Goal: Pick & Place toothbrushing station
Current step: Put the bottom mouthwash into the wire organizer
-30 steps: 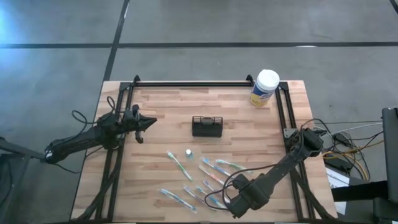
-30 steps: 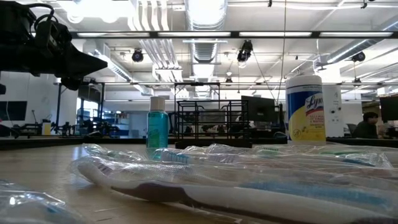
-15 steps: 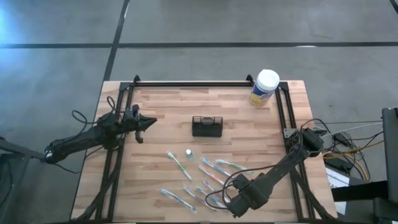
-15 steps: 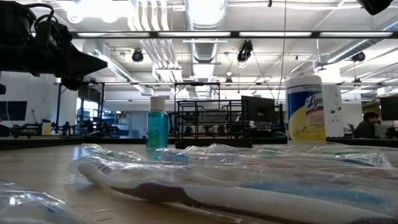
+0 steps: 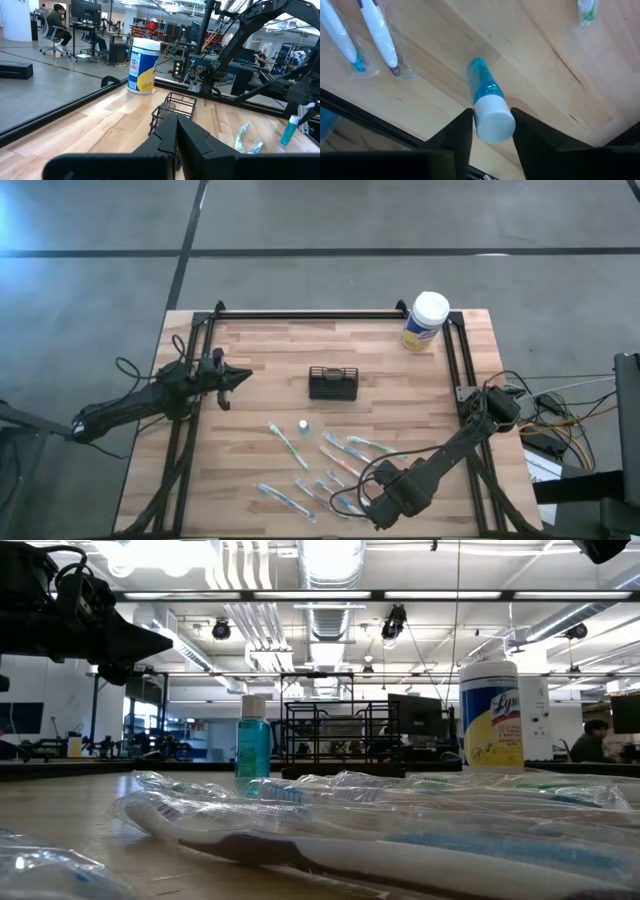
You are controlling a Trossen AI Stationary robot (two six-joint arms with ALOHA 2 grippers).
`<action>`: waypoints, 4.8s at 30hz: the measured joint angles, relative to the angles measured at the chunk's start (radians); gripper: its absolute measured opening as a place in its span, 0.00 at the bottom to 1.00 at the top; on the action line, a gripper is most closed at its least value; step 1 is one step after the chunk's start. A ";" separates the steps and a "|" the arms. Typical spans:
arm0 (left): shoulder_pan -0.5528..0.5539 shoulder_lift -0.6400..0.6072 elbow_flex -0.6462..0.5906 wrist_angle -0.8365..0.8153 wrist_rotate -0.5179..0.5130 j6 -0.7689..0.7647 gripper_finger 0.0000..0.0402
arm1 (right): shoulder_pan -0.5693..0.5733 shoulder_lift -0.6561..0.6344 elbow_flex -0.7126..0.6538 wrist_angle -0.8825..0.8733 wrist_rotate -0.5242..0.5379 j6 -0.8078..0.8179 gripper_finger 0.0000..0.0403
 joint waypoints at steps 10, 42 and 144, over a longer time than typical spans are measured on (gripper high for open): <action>0.000 0.000 0.000 0.000 0.000 0.000 0.03 | 0.000 -0.064 0.002 -0.001 0.049 -0.091 0.22; 0.000 0.000 0.000 -0.001 -0.002 -0.031 0.03 | -0.070 -0.951 -0.435 0.303 0.845 -0.742 0.23; 0.000 0.002 0.000 0.001 -0.047 -0.007 0.03 | -0.791 0.164 0.598 -0.240 0.245 -1.592 0.23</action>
